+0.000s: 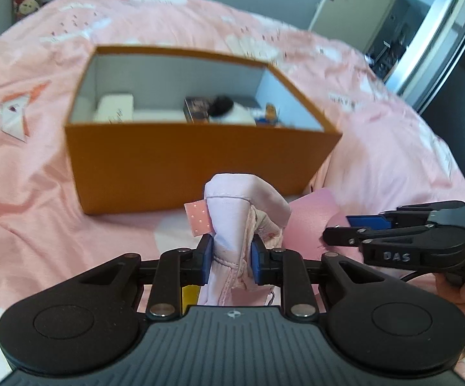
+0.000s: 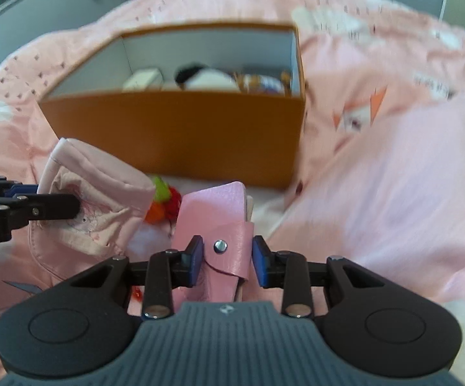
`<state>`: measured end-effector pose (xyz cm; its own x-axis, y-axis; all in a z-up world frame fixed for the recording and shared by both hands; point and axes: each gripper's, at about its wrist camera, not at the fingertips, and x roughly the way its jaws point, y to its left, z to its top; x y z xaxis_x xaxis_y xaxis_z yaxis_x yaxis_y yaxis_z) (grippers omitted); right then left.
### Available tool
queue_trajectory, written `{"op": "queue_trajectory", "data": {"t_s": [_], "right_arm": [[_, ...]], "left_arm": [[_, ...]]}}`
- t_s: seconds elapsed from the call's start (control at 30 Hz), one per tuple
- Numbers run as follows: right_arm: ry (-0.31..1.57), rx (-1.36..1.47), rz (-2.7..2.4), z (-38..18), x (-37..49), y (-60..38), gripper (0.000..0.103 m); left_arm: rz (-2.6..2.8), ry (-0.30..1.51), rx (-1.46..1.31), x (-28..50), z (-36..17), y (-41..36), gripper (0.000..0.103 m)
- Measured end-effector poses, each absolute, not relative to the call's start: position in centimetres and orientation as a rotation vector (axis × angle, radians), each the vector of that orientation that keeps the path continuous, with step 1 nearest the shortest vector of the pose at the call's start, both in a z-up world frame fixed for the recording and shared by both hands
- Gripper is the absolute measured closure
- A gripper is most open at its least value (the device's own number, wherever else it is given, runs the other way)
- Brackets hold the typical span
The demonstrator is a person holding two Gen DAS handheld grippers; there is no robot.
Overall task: Organize objects
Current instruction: 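Carry the pouch and wallet over the orange box with both grippers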
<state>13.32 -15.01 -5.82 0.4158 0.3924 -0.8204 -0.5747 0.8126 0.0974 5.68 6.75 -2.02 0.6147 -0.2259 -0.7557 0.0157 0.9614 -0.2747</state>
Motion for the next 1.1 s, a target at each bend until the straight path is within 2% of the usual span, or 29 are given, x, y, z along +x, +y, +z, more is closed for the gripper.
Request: {"op": "queue_trajectory", "data": {"t_s": [0.37,0.6,0.8,1.1], "right_arm": [[0.809,-0.090,0.703,2.8,14.3,-14.1,0.068],[0.719,-0.049,0.755,6.8,17.8,-11.0,0.068],[0.788,0.006,0.739,5.1,23.6,-6.2,0.068],[1.039,0.035,0.675,-3.9,31.2,0.8,0.068]], "left_arm": [[-0.157,0.805,-0.338,6.3,3.7,10.2,0.077],[-0.044,0.741,-0.328,9.8,7.4,14.3,0.077],[0.016,0.754,-0.346,14.5,7.3,16.9,0.077],[0.054,0.804,-0.317,19.5,4.6,17.8,0.077]]}}
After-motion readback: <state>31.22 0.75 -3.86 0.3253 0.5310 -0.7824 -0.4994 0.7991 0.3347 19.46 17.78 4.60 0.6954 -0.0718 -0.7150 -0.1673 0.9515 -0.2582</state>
